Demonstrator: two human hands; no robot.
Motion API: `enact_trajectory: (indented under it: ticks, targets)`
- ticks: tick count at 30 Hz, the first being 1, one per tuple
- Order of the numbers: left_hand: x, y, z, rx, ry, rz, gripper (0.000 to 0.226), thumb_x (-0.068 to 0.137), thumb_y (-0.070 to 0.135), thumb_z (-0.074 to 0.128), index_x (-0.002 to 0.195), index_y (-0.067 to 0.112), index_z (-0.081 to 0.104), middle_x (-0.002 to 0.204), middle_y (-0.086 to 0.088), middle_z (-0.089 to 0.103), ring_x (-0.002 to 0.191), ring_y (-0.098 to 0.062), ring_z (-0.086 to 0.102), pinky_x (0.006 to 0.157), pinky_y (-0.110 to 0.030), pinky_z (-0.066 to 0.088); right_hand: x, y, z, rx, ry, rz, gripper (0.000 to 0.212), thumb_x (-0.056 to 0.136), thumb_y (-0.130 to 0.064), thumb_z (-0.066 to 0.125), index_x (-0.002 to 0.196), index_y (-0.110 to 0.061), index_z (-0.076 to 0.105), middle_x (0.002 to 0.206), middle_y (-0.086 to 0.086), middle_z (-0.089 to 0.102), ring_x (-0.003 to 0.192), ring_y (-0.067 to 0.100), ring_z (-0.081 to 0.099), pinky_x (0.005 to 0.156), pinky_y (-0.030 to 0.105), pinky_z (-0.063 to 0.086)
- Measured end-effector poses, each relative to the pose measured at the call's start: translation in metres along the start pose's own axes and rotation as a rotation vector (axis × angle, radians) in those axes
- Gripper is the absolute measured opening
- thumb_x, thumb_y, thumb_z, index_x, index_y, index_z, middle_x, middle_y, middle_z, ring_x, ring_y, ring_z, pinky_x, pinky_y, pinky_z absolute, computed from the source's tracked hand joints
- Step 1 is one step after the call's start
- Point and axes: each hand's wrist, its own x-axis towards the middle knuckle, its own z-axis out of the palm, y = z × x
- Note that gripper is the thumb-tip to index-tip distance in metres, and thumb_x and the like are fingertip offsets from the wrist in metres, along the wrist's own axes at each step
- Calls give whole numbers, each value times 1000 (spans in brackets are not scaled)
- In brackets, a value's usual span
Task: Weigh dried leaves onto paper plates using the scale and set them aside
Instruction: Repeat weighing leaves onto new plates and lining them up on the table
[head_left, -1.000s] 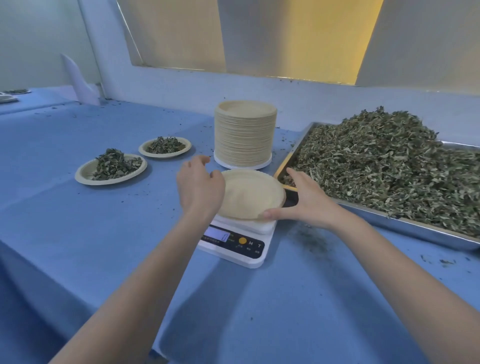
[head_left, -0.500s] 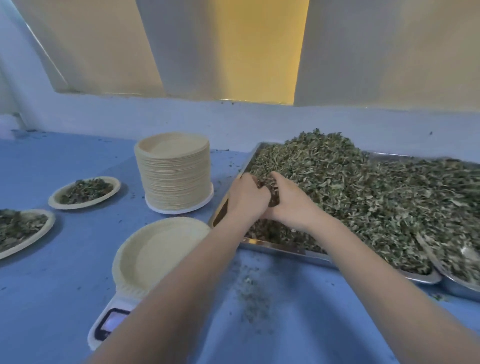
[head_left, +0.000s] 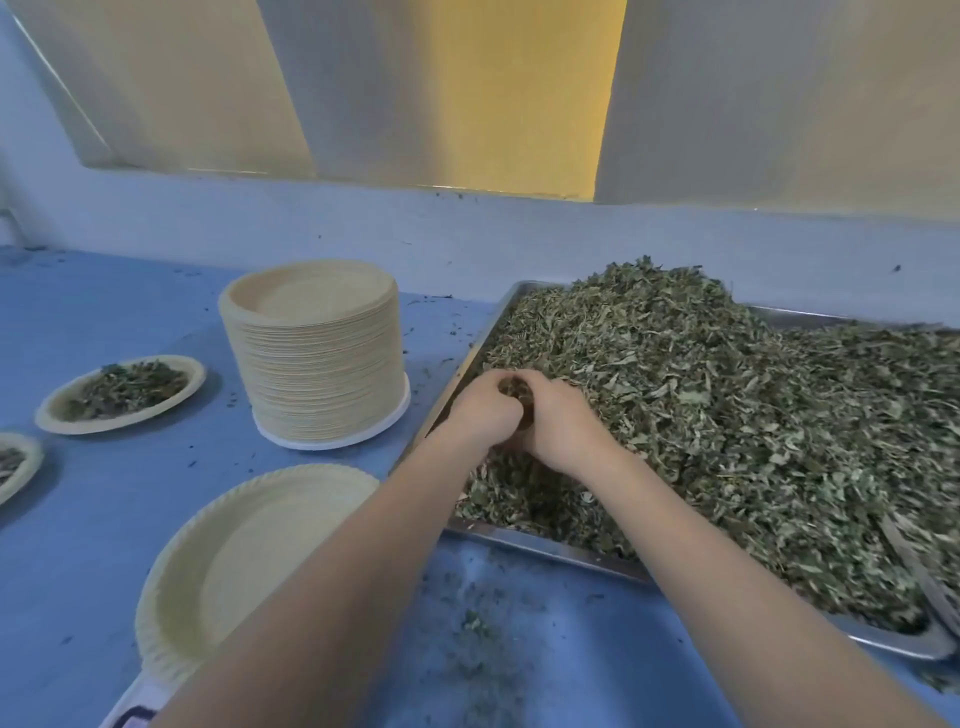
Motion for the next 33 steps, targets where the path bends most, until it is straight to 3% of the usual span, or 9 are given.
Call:
enact_trajectory:
  ticks: [3, 7, 9, 13, 16, 20, 23, 27, 33]
  targets:
    - [-5, 3, -9, -22, 31, 42, 57, 88, -7, 38, 138, 22, 42, 106, -2, 47, 68, -19, 52, 56, -29, 39, -5, 0, -11, 66, 90, -13, 68, 80, -26, 76, 140, -26, 44, 133, 5, 55, 117, 23, 55, 92, 27, 43]
    - [-16, 10, -20, -16, 72, 99, 58, 87, -10, 37, 134, 23, 45, 110, -4, 40, 69, -19, 52, 58, -29, 44, -12, -7, -28, 92, 168, -57, 59, 81, -22, 74, 134, -32, 52, 136, -2, 55, 109, 12, 57, 81, 8, 31]
    - [-23, 12, -24, -29, 77, 109, 58, 87, -10, 37, 133, 24, 45, 113, -4, 40, 71, -20, 55, 61, -32, 48, -17, -12, -34, 85, 186, -73, 55, 81, -21, 73, 132, -33, 55, 131, -2, 57, 81, -3, 56, 64, -5, 32]
    - [-38, 8, -33, -50, 91, 139, 60, 85, -11, 37, 132, 26, 48, 114, -5, 40, 76, -19, 55, 77, -38, 53, -28, -21, -38, 114, 214, -69, 49, 81, -18, 74, 125, -33, 59, 130, -1, 58, 71, -1, 48, 50, -2, 33]
    - [-48, 7, -39, -89, 113, 163, 60, 83, -13, 37, 130, 23, 51, 126, -21, 48, 70, -17, 50, 86, -46, 54, -38, -31, -42, 124, 234, -90, 47, 79, -17, 75, 122, -31, 62, 128, -2, 60, 89, 6, 54, 59, 0, 33]
    - [-61, 8, -53, -119, 160, 206, 60, 81, -13, 36, 125, 22, 55, 114, -19, 54, 94, -28, 56, 89, -46, 52, -49, -49, -47, 133, 278, -132, 45, 78, -16, 75, 119, -29, 64, 125, -1, 61, 103, 9, 53, 77, 12, 32]
    - [-76, 5, -73, -103, 205, 246, 57, 79, -14, 38, 122, 19, 57, 113, -25, 57, 86, -26, 53, 90, -45, 51, -55, -70, -45, 138, 299, -178, 46, 77, -19, 76, 120, -27, 64, 122, -3, 63, 112, 13, 54, 79, 9, 28]
    - [-96, -11, -107, -19, 265, 206, 52, 78, -11, 39, 117, 17, 61, 108, -15, 62, 102, -34, 58, 89, -41, 51, -64, -106, -28, 191, 245, -250, 48, 76, -22, 77, 123, -24, 64, 102, -11, 62, 92, 4, 46, 66, 7, 28]
    - [-133, -42, -146, 235, 138, 29, 45, 87, -7, 37, 120, 13, 60, 102, -14, 57, 76, -28, 56, 76, -40, 54, -77, -146, 10, 407, -84, -208, 45, 74, -17, 80, 117, -21, 68, 83, -4, 61, 75, 16, 69, 59, 22, 57]
